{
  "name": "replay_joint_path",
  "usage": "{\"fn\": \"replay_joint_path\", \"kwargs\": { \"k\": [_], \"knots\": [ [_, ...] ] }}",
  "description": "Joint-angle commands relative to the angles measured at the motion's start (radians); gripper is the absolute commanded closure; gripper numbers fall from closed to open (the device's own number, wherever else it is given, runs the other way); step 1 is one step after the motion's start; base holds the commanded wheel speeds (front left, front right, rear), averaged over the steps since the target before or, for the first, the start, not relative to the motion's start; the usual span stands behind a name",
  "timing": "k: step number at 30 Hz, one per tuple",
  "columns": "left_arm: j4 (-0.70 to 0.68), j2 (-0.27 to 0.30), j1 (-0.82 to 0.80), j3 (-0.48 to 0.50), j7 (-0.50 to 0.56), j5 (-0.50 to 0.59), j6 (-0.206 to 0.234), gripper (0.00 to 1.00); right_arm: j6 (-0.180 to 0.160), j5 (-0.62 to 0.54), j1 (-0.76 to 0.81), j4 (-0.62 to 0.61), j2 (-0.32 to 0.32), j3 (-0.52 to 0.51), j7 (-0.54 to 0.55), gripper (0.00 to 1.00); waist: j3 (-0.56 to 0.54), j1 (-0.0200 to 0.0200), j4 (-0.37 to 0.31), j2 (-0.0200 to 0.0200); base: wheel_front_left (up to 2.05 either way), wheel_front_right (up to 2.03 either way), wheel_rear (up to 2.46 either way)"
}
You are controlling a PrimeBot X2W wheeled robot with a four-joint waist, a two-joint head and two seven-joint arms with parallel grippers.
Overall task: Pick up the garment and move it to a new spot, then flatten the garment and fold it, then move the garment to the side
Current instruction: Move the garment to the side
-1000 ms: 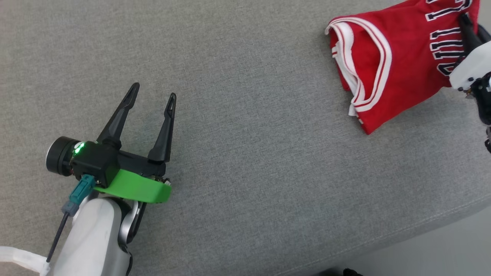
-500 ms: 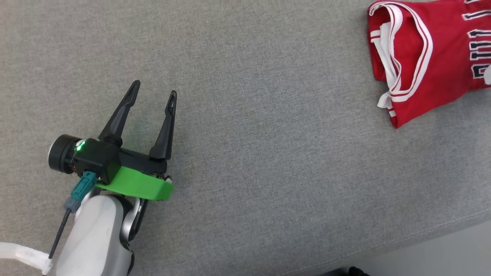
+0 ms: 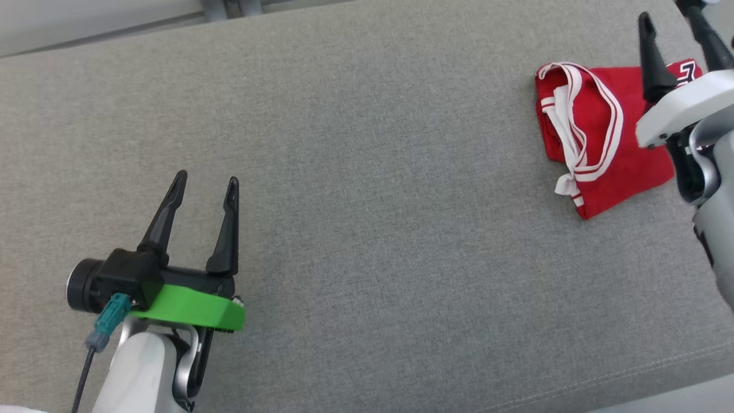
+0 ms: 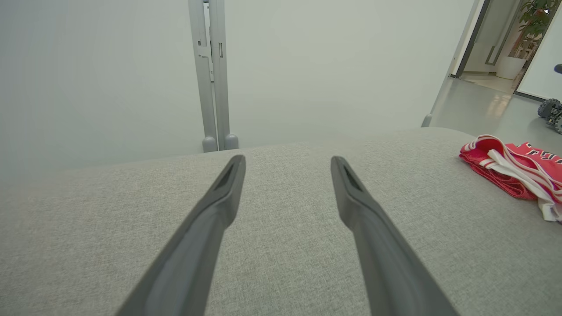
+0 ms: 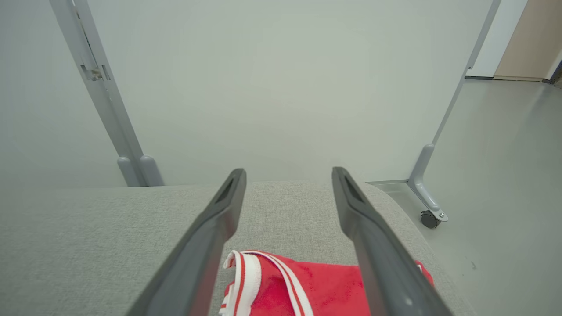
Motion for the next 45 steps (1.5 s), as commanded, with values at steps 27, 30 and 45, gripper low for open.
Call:
{"fn": "replay_joint_path", "kwargs": {
  "k": [27,30,45],
  "knots": [
    [0.043,-0.034,0.254,0.147,-0.004,-0.014,0.042,0.00,0.000,-0.082,0.721,-0.532,0.170,-0.132,-0.008,0.00,-0.331,0.0000,0.165,0.0000,0.00,0.00,0.00],
    [0.050,-0.044,0.259,0.154,-0.004,-0.003,0.033,0.00,0.000,-0.107,0.746,-0.546,0.186,-0.149,-0.008,0.00,-0.330,0.0000,0.161,0.0000,0.00,0.00,0.00],
    [0.063,-0.076,0.240,0.182,-0.004,0.034,-0.001,0.00,0.000,-0.153,0.754,-0.547,0.214,-0.168,-0.008,0.00,-0.316,0.0000,0.161,0.0000,0.00,0.00,0.00]
  ]
}}
